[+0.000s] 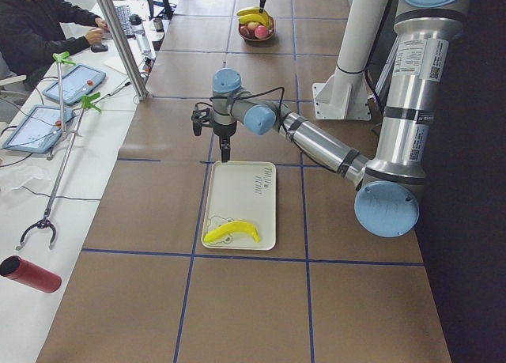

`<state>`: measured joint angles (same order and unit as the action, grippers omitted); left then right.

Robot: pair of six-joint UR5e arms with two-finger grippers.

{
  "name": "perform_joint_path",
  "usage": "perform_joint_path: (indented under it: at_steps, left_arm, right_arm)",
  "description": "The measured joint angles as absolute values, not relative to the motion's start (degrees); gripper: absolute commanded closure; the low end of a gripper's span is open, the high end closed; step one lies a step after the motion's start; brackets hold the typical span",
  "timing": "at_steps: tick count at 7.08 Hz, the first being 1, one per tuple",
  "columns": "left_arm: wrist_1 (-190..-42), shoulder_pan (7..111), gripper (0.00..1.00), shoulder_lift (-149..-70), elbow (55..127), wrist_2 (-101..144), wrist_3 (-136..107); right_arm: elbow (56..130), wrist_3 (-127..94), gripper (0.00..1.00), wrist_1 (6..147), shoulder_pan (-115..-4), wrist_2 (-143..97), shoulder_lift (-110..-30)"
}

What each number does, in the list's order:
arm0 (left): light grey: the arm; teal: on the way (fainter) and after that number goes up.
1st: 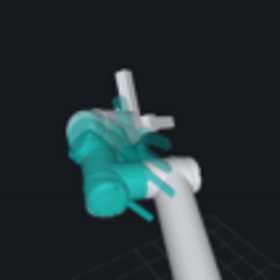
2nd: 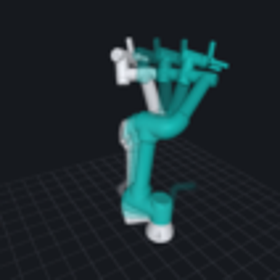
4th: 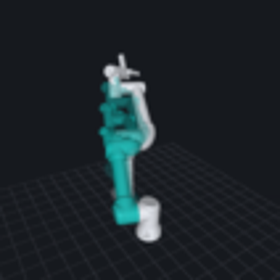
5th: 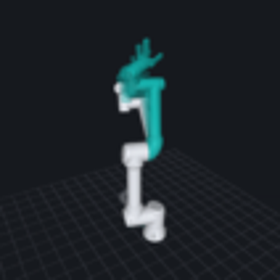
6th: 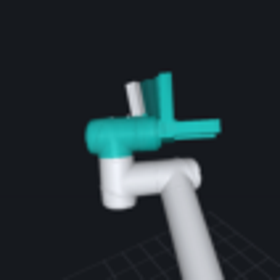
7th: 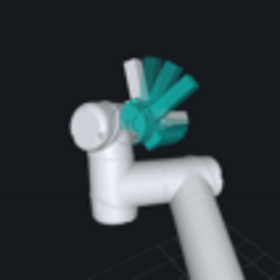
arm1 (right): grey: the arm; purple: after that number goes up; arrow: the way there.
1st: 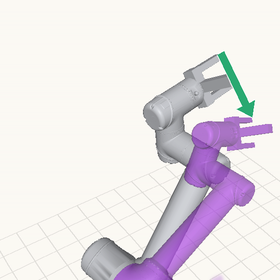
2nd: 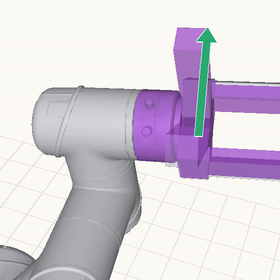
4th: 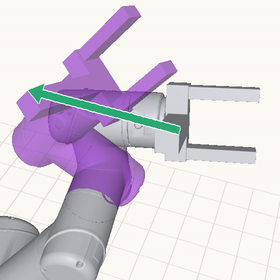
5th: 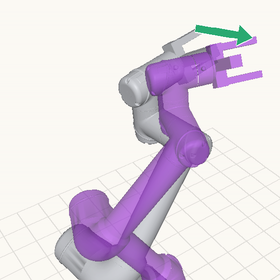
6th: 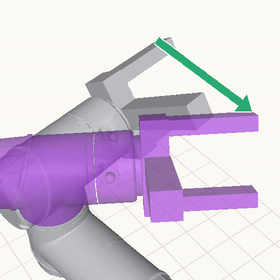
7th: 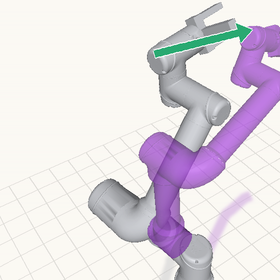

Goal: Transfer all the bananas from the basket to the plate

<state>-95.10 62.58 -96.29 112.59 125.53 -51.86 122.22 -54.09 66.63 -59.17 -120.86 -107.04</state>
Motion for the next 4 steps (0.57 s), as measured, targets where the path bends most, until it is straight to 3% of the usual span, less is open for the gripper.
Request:
perform_joint_path:
  at_steps: [2, 4]
  left_arm:
    - [-95.1, 62.58, 0.0, -96.27, 112.53, 125.59, -51.86]
    - [-95.56, 61.64, 0.0, -96.95, 112.55, 125.6, -51.99]
  right_arm:
    - [124.4, -53.65, 1.0, 66.58, -66.18, -130.78, -105.7]
    - [123.58, -54.15, 0.99, 66.57, -65.87, -135.46, -97.72]
